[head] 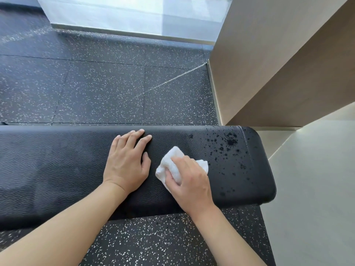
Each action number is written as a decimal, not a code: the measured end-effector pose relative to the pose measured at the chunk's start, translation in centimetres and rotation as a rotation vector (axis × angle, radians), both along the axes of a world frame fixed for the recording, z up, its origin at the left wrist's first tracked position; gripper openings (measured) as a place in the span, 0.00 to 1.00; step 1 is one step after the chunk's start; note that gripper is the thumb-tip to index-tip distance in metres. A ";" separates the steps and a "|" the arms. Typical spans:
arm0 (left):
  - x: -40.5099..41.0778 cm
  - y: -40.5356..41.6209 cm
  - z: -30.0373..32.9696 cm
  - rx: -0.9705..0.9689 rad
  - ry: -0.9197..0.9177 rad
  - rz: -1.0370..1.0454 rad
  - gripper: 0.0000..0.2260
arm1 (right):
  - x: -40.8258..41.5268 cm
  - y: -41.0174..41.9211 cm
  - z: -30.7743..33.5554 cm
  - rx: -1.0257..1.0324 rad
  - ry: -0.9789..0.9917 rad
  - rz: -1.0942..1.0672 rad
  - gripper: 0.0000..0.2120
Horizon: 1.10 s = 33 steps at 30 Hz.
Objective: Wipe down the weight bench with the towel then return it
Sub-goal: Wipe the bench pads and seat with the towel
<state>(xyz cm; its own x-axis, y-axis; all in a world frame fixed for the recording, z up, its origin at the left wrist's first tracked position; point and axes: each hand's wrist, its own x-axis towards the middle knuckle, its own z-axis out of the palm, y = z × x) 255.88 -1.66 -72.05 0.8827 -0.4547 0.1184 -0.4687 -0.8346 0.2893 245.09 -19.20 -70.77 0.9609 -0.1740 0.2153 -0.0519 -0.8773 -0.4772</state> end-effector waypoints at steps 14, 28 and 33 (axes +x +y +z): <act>-0.3 0.2 0.2 -0.016 0.027 0.002 0.24 | -0.5 -0.4 0.3 -0.287 -0.075 0.274 0.09; -0.3 -0.4 0.8 0.037 0.018 0.008 0.24 | 9.9 -0.6 0.2 -0.083 0.043 -0.171 0.15; -0.3 -0.4 0.5 0.031 0.012 0.009 0.25 | 1.7 1.8 -0.1 -0.055 -0.062 0.053 0.14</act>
<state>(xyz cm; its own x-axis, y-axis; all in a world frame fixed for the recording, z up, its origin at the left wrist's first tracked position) 255.60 -2.05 -71.58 0.8880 -0.4503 0.0934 -0.4580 -0.8474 0.2685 246.79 -17.39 -70.85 0.9531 -0.1096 0.2820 0.0232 -0.9029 -0.4293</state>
